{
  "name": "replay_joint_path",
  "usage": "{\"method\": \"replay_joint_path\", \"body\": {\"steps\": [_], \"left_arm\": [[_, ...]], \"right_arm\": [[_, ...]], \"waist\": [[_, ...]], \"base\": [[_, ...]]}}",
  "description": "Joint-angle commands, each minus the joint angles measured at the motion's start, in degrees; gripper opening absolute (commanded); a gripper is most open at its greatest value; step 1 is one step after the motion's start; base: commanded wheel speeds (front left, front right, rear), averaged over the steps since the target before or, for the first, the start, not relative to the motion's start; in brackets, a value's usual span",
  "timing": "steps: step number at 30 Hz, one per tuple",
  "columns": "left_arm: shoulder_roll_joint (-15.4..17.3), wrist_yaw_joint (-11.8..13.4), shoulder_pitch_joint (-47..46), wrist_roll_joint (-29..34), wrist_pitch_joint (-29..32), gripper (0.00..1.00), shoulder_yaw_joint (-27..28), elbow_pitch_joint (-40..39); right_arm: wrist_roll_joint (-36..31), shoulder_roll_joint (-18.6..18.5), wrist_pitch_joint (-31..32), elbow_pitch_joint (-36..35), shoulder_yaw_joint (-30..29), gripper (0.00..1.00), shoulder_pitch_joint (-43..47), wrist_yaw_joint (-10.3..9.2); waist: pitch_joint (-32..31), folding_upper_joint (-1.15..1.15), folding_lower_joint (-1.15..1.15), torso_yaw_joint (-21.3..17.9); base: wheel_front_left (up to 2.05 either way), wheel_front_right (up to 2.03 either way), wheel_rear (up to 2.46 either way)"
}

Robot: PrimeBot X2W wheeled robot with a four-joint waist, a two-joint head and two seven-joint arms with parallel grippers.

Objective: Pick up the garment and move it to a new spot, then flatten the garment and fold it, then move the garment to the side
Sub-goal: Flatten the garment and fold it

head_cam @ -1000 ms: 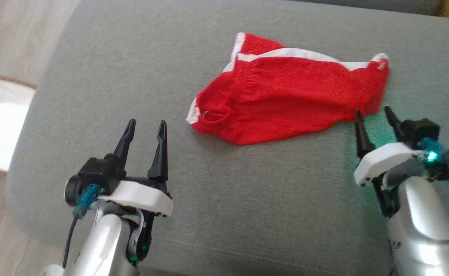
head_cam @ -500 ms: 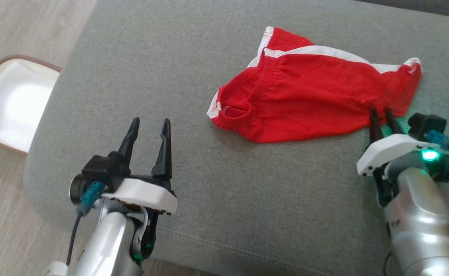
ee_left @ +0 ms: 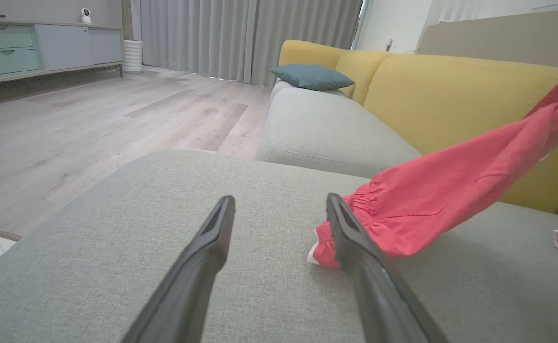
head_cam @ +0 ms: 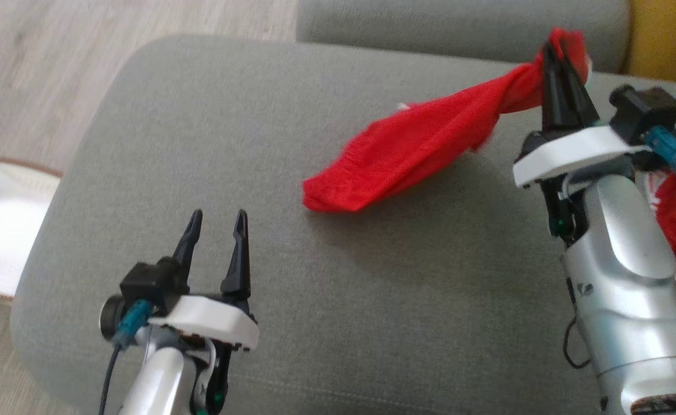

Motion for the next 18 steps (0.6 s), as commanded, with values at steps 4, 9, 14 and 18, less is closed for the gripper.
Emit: {"method": "replay_joint_path", "body": {"steps": [4, 9, 14, 18], "left_arm": [[0.4, 0.0, 0.4, 0.4, -0.4, 1.00, 2.4, -1.7], [0.4, 0.0, 2.3, 0.2, -0.4, 1.00, 3.0, -2.3], [0.4, -0.2, 2.1, 0.2, -0.4, 1.00, 3.1, -3.1], [0.4, -0.2, 0.7, -0.1, -0.4, 1.00, 2.7, -3.5]], "right_arm": [[0.6, 0.2, 0.5, -9.0, 5.3, 0.00, -1.4, 0.11], [2.4, 0.2, 6.0, -17.2, 9.0, 0.00, 0.4, 0.11], [1.4, 0.2, 8.8, -18.8, 10.0, 0.00, 1.3, 0.11], [-1.0, 0.0, 8.6, -15.3, 7.8, 0.00, 0.7, 0.11]], "waist": [[-4.5, 0.00, 0.00, -1.5], [-5.1, 0.00, 0.00, -1.4], [-3.3, 0.00, 0.00, -0.9], [-1.0, 0.00, 0.00, -0.1]], "base": [[0.00, 0.00, 0.00], [0.00, 0.00, 0.00], [0.00, 0.00, 0.00], [0.00, 0.00, 0.00]]}}
